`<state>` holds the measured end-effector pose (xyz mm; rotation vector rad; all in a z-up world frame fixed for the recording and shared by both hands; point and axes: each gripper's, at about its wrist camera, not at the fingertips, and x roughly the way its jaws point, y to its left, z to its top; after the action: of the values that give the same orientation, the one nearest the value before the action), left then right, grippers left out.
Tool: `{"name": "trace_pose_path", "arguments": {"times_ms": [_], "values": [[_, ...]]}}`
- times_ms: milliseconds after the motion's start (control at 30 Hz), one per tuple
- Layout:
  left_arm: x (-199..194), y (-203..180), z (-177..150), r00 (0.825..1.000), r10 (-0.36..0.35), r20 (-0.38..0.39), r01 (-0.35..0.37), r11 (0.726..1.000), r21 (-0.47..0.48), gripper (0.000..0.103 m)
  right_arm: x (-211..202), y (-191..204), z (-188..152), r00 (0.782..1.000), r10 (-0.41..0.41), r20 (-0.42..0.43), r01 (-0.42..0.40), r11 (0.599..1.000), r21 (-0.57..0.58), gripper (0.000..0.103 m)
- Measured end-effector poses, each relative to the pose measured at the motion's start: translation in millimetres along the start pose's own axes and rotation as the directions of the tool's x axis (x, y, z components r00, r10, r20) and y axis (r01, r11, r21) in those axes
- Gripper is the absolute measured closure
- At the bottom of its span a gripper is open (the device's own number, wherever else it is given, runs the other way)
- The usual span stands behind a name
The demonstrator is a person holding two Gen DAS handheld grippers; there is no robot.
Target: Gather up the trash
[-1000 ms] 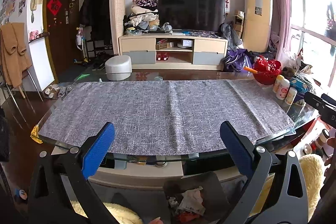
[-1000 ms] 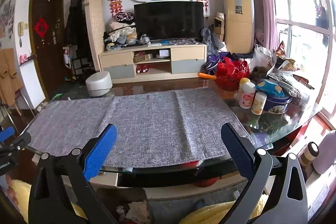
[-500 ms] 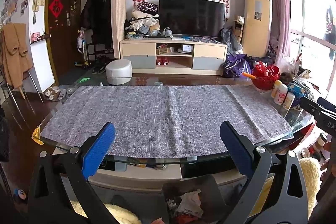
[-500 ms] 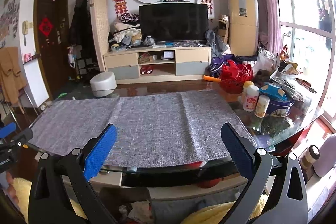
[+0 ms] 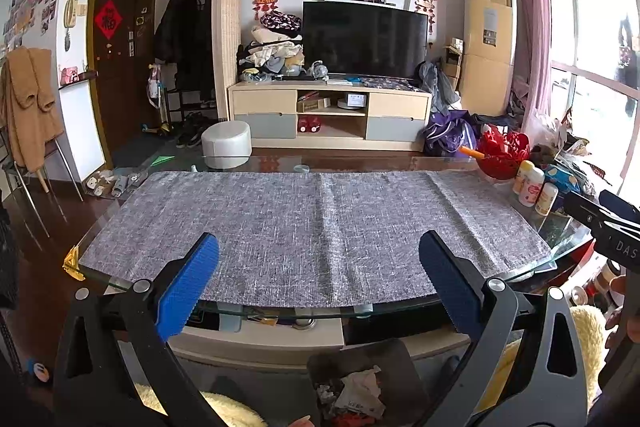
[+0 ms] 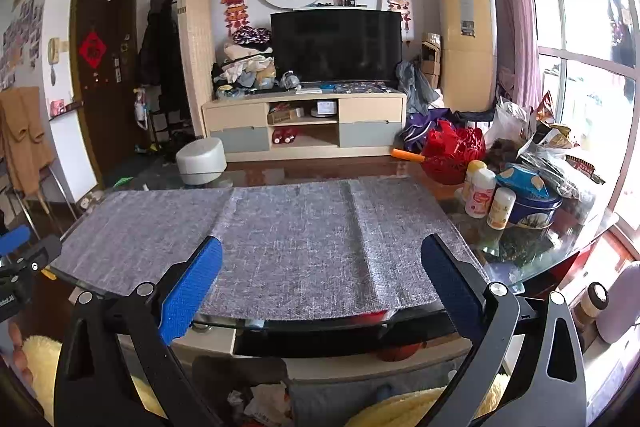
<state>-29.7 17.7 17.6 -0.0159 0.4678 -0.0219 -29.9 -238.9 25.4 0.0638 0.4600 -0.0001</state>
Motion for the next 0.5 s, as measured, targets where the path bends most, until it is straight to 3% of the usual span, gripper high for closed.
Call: {"name": "trace_pose_path", "arguments": {"times_ms": [500], "values": [[-1.5, 1.3, 0.4, 1.0, -0.002, 0.002, 0.002, 1.0, -0.004, 0.008, -3.3, 2.2, -0.9, 1.0, 0.009, -0.009, -0.009, 1.0, 0.001, 0.003]]}}
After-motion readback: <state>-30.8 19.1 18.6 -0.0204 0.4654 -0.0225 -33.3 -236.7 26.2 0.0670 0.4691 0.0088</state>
